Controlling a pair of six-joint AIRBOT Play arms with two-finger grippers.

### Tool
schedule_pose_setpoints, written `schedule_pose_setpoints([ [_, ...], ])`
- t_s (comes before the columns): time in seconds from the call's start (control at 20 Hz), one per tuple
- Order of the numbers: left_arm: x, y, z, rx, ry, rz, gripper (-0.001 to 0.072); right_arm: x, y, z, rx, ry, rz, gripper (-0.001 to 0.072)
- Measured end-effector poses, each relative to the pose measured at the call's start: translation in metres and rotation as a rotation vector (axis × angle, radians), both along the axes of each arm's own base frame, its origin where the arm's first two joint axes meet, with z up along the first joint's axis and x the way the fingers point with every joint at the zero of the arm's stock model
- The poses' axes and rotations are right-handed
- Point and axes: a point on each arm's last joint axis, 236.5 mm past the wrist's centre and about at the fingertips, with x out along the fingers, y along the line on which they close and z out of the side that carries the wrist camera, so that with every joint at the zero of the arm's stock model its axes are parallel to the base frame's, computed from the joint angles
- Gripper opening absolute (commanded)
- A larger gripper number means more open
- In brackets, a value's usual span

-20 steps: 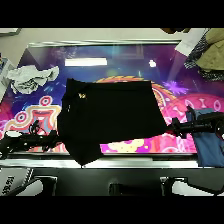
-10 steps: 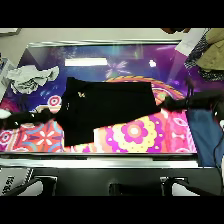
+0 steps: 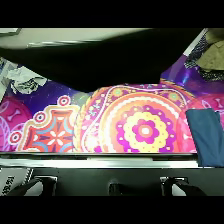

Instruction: Fold the clothes and pants, and hang the long-sleeved shirts on hangers.

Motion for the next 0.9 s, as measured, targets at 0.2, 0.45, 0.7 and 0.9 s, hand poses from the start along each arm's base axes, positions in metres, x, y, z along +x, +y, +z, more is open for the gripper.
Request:
schedule_pose_setpoints([
  [0.2, -0.082, 0.002, 0.098, 0.063, -0.23, 0.103, 0.0015, -0.098, -0.005, 0.088, -0.004, -0.245, -0.107, 0.0028],
  [0.45, -0.146, 0.017, 0.135, 0.096, -0.336, 0.231, 0.0015, -0.158, -0.013, 0.123, 0.043, -0.362, -0.194, 0.0028],
  [0.7, -0.111, 0.029, 0.092, 0.112, -0.191, 0.237, 0.0015, -0.112, -0.02, 0.081, 0.077, -0.169, -0.201, 0.0029],
  [0.9, -0.029, 0.023, -0.008, 0.155, 0.082, 0.096, 0.0017, -0.02, -0.03, -0.029, 0.072, 0.22, -0.184, 0.0029],
])
